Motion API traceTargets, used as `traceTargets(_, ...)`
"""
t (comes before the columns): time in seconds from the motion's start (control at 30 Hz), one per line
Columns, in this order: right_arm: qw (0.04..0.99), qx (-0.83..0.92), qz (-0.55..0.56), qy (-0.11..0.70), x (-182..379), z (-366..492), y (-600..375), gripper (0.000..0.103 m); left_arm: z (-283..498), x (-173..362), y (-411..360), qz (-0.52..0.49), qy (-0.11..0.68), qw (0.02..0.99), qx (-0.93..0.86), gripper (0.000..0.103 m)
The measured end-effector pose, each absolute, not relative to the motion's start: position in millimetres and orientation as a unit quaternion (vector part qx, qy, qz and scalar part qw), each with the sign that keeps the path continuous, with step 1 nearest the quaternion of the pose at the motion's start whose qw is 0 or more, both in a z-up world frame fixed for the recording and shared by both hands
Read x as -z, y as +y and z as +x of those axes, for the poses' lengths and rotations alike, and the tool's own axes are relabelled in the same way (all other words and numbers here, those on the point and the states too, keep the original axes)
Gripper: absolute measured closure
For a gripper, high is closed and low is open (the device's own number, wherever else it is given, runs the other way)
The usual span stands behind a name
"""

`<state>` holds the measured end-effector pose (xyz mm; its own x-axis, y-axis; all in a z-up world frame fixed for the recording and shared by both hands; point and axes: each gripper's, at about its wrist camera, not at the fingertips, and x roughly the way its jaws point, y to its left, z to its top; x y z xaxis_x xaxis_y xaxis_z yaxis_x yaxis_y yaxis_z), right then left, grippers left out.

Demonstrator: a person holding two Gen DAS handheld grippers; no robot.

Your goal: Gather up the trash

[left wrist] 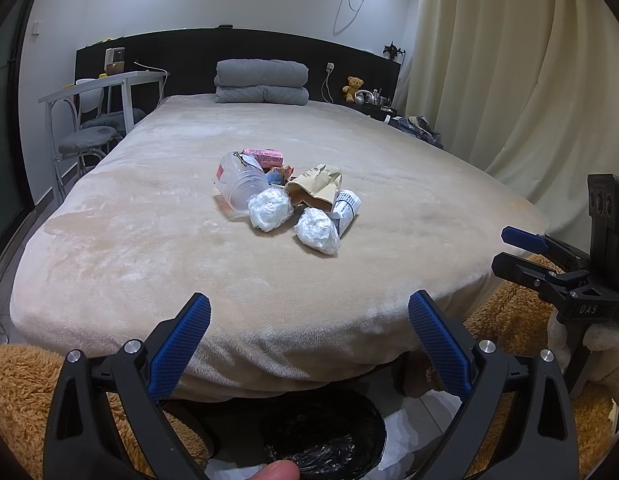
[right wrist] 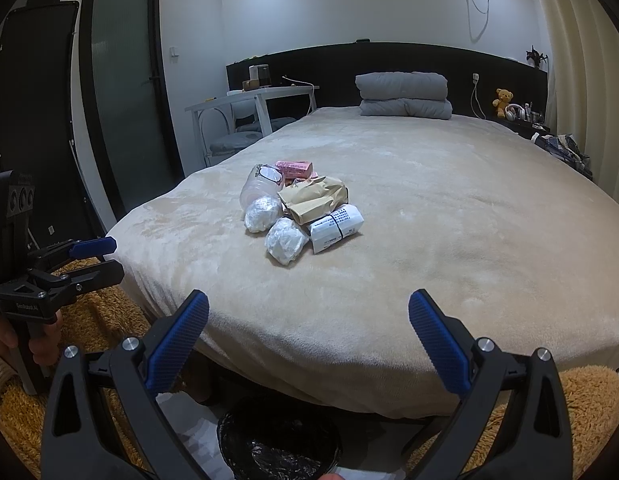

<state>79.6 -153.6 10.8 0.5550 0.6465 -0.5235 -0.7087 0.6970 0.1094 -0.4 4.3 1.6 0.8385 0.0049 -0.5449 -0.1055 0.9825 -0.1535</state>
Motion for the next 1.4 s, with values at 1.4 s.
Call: traceTargets(1.4,0.877,-0.385,-0.077,0.279,-4.4,77.8,-145.8,0.004,-4.7,-1.1,0.4,-0.084,0.284,0.955,-0.031,0.006)
